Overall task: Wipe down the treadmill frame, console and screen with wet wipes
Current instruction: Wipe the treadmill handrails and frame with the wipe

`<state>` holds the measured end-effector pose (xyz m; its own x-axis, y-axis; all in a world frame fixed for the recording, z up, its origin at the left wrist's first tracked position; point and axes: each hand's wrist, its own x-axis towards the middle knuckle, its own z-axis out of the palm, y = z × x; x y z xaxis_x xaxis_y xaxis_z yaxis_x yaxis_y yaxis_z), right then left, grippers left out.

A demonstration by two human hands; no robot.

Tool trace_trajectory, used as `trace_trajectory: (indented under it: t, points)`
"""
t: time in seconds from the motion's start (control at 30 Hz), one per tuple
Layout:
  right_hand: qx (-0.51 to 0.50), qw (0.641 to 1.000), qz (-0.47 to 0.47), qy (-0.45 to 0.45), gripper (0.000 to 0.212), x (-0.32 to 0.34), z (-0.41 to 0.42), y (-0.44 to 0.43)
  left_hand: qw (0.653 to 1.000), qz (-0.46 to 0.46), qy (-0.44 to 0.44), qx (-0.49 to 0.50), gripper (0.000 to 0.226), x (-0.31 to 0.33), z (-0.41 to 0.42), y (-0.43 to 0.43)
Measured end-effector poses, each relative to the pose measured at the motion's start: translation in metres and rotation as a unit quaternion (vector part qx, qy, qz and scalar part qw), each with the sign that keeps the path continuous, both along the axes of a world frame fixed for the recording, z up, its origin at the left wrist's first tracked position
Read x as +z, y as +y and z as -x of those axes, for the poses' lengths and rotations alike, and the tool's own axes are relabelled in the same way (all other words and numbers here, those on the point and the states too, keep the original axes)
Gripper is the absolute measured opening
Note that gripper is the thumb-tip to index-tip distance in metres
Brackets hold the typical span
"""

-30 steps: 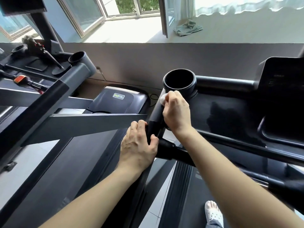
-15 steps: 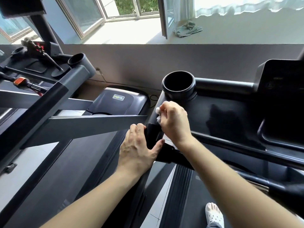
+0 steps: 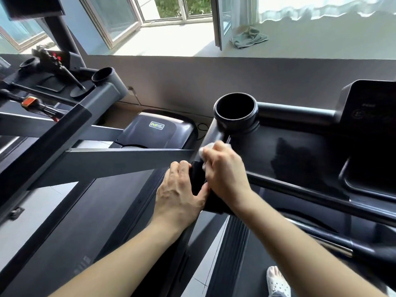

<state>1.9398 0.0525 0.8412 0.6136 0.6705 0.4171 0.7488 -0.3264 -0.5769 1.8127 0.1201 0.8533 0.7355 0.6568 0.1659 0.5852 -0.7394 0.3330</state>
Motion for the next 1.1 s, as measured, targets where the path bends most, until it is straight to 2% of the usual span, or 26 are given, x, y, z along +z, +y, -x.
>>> trace_trajectory:
  t: [0.1, 0.2, 0.3, 0.47, 0.7, 0.8, 0.93, 1.1]
  points:
    - [0.043, 0.999, -0.001, -0.005, 0.018, -0.001, -0.002, -0.005, 1.000, 0.001, 0.000, 0.001, 0.045, 0.000, 0.000, -0.001]
    - [-0.016, 0.999, 0.031, -0.026, 0.008, 0.003, -0.048, 0.014, 1.000, -0.003, 0.003, 0.001, 0.047, 0.000, 0.000, -0.001]
    - [-0.057, 0.995, 0.067, -0.046, 0.005, 0.007, -0.072, 0.027, 1.000, -0.004, 0.005, 0.002, 0.046, 0.001, 0.000, 0.000]
    - [-0.010, 0.999, 0.021, -0.043, 0.011, -0.004, -0.021, 0.007, 1.000, 0.004, -0.005, -0.001, 0.035, 0.003, 0.000, 0.000]
    - [0.059, 0.998, -0.016, 0.003, 0.018, -0.005, 0.017, -0.025, 0.999, 0.018, -0.034, 0.007, 0.013, 0.001, 0.001, 0.000]
    - [0.024, 1.000, -0.006, 0.016, 0.016, 0.000, -0.008, -0.009, 0.999, 0.012, -0.031, 0.013, 0.010, 0.001, 0.000, 0.000]
    - [-0.038, 0.997, 0.016, 0.065, 0.012, 0.008, -0.030, 0.010, 0.999, 0.013, -0.029, 0.016, 0.011, 0.002, -0.001, 0.000]
    - [0.015, 0.993, -0.041, 0.108, 0.010, 0.004, 0.023, -0.017, 0.999, 0.022, -0.041, 0.007, 0.025, 0.002, 0.000, 0.001]
